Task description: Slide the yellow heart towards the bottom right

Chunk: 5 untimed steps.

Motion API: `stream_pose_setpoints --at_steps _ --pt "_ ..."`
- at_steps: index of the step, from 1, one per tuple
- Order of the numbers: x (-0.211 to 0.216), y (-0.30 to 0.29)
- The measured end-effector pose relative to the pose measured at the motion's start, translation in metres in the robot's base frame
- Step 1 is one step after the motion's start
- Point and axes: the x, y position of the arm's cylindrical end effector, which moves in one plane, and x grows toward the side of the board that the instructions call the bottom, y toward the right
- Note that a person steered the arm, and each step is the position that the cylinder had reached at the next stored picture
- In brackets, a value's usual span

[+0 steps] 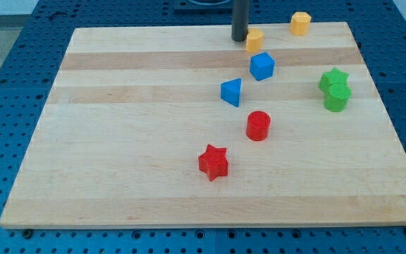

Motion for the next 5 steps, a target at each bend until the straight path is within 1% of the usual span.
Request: stream_pose_setpoints --at_steps 1,2,3,4,5 --pt "-0.005 0.009" --pt "0.019 0.009" --pt "0.049 0.026" --pt "0.048 0.056" --pt "0.028 0.062"
